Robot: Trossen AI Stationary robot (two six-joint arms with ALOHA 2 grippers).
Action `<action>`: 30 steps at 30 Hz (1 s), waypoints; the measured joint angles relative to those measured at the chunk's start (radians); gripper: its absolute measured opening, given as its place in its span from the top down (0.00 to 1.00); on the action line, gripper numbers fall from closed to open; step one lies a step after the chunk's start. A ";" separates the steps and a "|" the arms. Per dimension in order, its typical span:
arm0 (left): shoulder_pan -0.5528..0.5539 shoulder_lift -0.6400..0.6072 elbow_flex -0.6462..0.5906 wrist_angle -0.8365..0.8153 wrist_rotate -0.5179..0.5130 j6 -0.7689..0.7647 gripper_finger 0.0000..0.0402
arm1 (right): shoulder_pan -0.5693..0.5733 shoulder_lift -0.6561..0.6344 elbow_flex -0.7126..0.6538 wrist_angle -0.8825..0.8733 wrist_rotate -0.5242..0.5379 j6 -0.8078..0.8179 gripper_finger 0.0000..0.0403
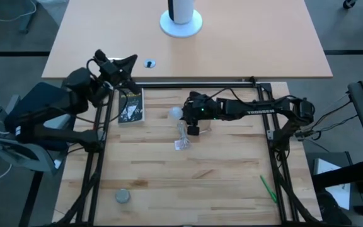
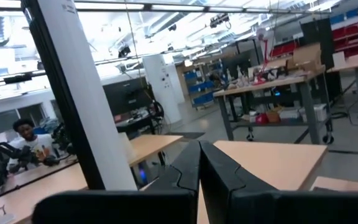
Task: Screw lightbulb
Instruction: Remove the lightbulb from the black lamp
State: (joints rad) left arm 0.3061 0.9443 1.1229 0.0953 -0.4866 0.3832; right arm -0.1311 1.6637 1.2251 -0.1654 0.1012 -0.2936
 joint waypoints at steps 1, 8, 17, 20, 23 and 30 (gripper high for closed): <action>0.000 0.005 0.000 0.000 0.000 0.000 1.00 | 0.003 -0.011 -0.001 -0.005 0.002 0.000 0.68; 0.002 0.040 0.000 0.002 0.000 0.010 1.00 | 0.034 -0.101 -0.007 -0.032 -0.024 0.015 0.68; 0.002 0.052 0.000 0.007 0.000 0.023 1.00 | 0.042 -0.182 -0.004 -0.038 -0.072 0.018 0.68; 0.002 0.050 0.000 0.008 0.000 0.023 1.00 | 0.057 -0.175 -0.003 -0.019 -0.107 0.040 0.68; 0.002 0.049 0.000 0.014 0.000 0.023 1.00 | 0.084 -0.111 -0.002 0.020 -0.109 0.051 0.68; 0.002 0.064 0.000 0.018 0.000 -0.001 1.00 | 0.098 0.041 0.065 0.022 -0.111 0.084 0.68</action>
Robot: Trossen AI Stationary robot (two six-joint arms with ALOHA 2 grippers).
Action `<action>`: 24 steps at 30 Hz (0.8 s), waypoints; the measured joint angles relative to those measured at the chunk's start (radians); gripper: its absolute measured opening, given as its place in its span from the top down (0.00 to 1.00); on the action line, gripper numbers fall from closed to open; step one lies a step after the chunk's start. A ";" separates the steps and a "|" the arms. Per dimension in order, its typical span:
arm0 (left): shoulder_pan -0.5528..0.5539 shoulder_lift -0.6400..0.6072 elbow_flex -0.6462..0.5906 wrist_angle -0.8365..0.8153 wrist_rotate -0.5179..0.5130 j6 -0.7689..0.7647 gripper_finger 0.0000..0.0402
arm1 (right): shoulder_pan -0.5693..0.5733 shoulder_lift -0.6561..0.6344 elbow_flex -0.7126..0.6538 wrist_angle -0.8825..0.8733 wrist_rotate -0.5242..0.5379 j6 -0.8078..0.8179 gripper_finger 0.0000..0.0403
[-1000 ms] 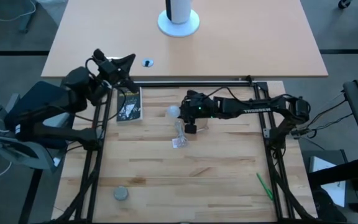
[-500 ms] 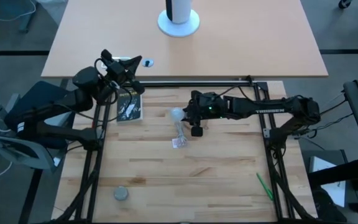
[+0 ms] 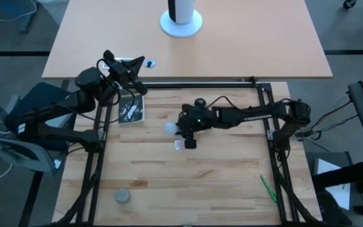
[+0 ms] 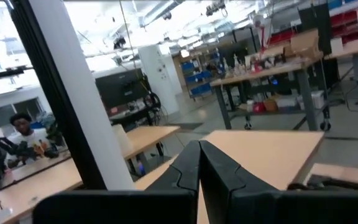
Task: Screw lightbulb
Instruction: Remove the lightbulb from the black lamp
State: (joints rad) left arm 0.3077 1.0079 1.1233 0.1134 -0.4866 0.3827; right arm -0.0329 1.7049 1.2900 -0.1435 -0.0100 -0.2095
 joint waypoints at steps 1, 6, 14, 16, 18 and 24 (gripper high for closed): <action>0.000 0.002 0.000 -0.013 0.000 -0.007 1.00 | -0.002 0.012 0.013 0.002 0.001 0.001 0.68; 0.000 0.012 0.000 -0.109 0.004 -0.069 1.00 | 0.004 0.086 0.055 -0.011 0.000 -0.002 0.68; -0.081 0.005 -0.042 -0.268 0.249 -0.287 1.00 | 0.006 0.201 0.065 0.026 0.006 0.048 0.68; -0.138 0.004 -0.075 -0.267 0.239 -0.297 1.00 | 0.014 0.226 0.065 0.035 0.010 0.060 0.68; -0.202 0.005 -0.111 -0.253 0.182 -0.301 1.00 | 0.017 0.253 0.065 0.047 0.010 0.077 0.68; -0.390 0.001 -0.223 -0.121 0.000 -0.312 1.00 | 0.037 0.318 0.065 0.038 0.052 0.101 0.68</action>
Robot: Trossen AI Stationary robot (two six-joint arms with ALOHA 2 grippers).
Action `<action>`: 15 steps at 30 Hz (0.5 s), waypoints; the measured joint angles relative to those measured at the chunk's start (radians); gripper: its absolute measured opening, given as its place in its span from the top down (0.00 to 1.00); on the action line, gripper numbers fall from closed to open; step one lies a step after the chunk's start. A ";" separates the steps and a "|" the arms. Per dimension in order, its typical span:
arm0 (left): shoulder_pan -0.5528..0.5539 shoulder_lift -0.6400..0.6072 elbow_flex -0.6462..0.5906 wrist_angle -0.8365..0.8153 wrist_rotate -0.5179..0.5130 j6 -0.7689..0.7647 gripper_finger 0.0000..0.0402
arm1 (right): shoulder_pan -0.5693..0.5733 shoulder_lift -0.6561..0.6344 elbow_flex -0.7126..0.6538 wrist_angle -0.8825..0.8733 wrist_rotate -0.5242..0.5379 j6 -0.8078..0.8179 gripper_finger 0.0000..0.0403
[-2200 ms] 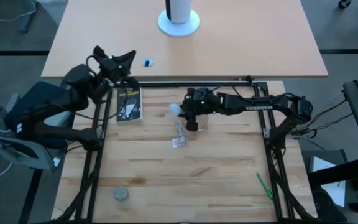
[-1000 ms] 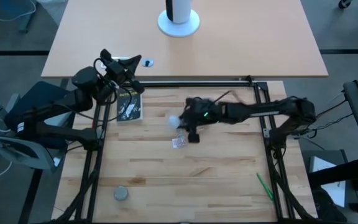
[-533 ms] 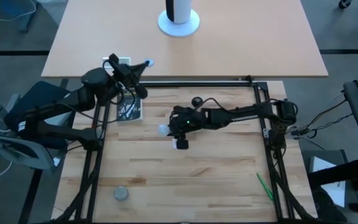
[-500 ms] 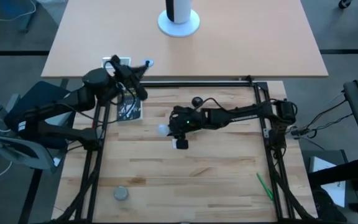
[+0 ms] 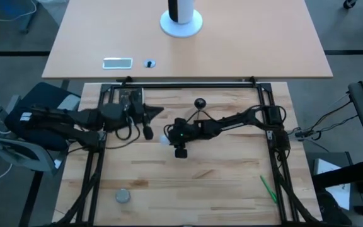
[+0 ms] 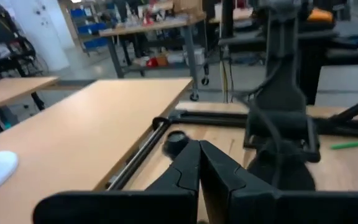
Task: Screw lightbulb
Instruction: Remove the lightbulb from the black lamp
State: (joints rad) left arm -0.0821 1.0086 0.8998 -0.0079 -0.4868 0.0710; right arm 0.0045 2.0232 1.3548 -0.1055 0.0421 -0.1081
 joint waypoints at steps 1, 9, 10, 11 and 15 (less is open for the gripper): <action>-0.024 -0.001 -0.012 0.023 -0.029 0.001 1.00 | 0.003 0.009 0.000 0.004 0.005 0.004 0.68; -0.084 -0.010 -0.061 0.076 -0.154 0.031 1.00 | 0.006 0.016 -0.002 -0.009 0.013 0.006 0.67; -0.084 -0.010 -0.061 0.076 -0.154 0.040 1.00 | 0.006 0.016 -0.002 -0.012 0.013 0.006 0.65; -0.084 -0.010 -0.061 0.076 -0.153 0.051 1.00 | 0.006 0.016 -0.003 -0.014 0.013 0.006 0.64; -0.084 -0.010 -0.061 0.084 -0.153 0.102 1.00 | 0.007 0.016 -0.007 -0.008 0.013 0.006 0.55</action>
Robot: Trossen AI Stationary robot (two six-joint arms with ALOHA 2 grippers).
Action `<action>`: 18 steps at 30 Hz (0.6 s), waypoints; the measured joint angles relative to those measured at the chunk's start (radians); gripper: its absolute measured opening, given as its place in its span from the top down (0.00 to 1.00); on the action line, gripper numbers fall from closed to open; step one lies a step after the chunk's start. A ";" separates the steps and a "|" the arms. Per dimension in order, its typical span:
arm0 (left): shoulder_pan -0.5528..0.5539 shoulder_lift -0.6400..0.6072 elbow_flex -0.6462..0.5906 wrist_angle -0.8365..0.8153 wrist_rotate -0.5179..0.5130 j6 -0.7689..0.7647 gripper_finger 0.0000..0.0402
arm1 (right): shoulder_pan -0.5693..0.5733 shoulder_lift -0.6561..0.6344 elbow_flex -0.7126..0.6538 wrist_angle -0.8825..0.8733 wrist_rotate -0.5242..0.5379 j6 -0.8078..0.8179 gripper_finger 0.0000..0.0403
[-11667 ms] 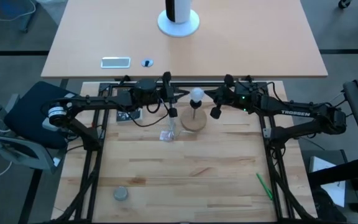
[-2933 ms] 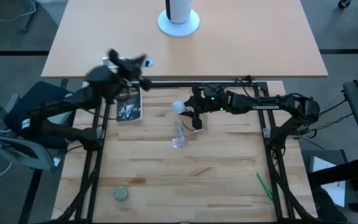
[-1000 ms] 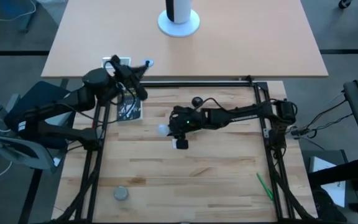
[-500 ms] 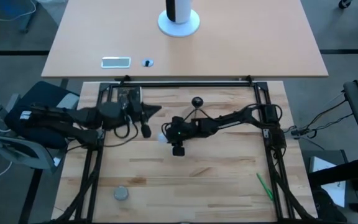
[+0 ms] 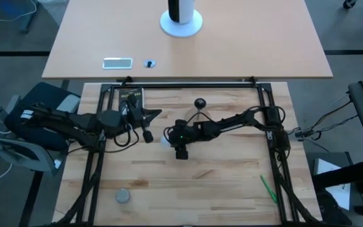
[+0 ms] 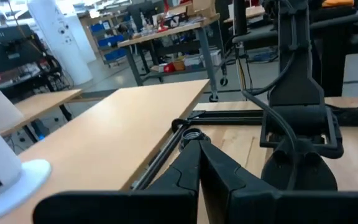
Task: Screw lightbulb
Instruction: Remove the lightbulb from the black lamp, then return to Home Position
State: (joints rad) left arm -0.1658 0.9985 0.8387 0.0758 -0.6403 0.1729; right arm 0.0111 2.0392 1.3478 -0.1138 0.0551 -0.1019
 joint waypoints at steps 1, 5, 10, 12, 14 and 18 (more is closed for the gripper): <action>0.000 -0.001 0.000 0.003 0.000 0.013 1.00 | 0.000 0.000 -0.001 -0.002 0.000 0.002 0.54; 0.005 -0.003 0.000 0.008 0.000 0.053 1.00 | 0.000 0.000 -0.001 0.000 0.000 0.004 0.50; 0.005 -0.003 0.000 0.007 0.000 0.057 1.00 | 0.000 -0.011 -0.001 -0.021 0.024 0.008 0.49; -0.002 -0.006 0.000 0.004 0.000 0.046 1.00 | 0.000 -0.035 -0.001 -0.042 0.025 0.008 0.49; -0.019 -0.014 0.000 -0.011 0.001 0.034 1.00 | 0.003 -0.070 -0.001 -0.073 0.026 0.014 0.50; -0.066 -0.039 -0.016 -0.078 0.008 0.046 1.00 | 0.030 -0.180 -0.001 -0.158 0.026 0.019 0.49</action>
State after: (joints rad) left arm -0.2321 0.9599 0.8225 -0.0027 -0.6324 0.2193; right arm 0.0406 1.8590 1.3463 -0.2714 0.0814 -0.0825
